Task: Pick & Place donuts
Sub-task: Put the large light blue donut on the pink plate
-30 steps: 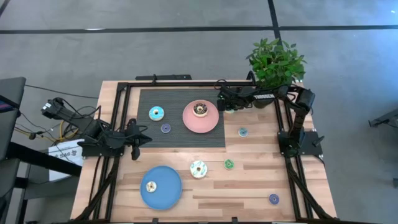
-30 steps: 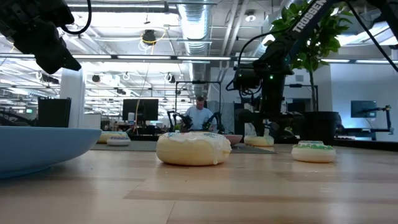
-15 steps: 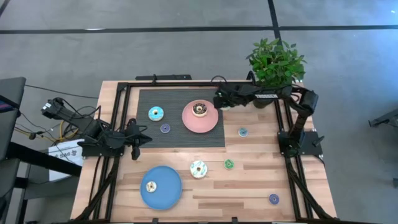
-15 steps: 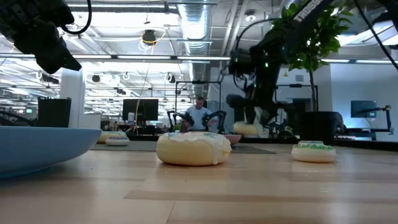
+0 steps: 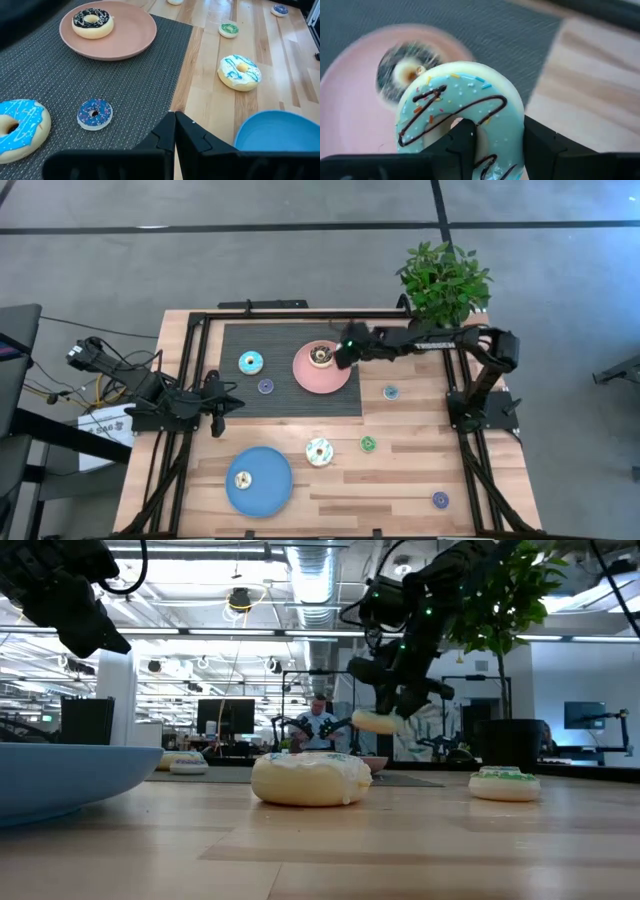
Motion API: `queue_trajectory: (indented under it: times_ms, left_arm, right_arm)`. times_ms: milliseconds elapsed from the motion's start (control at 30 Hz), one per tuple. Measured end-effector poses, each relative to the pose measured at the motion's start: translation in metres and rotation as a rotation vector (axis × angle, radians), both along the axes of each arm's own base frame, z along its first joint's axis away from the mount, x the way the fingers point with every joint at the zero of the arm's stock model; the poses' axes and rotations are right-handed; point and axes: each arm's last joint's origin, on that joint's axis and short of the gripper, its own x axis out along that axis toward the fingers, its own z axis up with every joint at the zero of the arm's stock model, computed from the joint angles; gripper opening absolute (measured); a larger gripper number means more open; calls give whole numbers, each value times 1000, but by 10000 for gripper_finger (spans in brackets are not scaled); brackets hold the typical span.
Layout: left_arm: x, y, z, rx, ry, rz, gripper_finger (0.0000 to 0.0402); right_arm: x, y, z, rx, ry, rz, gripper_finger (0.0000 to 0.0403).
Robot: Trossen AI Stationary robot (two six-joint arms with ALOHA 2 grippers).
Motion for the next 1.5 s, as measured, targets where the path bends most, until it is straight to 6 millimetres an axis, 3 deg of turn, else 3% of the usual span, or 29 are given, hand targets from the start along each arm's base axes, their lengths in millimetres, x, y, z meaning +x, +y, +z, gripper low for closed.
queue_trajectory:
  times_ms: [167,267,533,967,1500]
  left_arm:
    - [0,0,0,-3,-1,3,0]
    - [0,0,0,-3,-2,3,0]
    - [0,0,0,0,-1,1,0]
    - [0,0,0,6,3,0,0]
    - [0,0,0,8,4,1,0]
  right_arm:
    - [19,20,-7,-56,-53,93,128]
    - [21,23,-7,-63,-52,113,128]
    - [19,20,-9,-87,-29,107,137]
    - [31,24,-39,-32,-3,150,178]
    - [26,15,-35,-13,5,122,216]
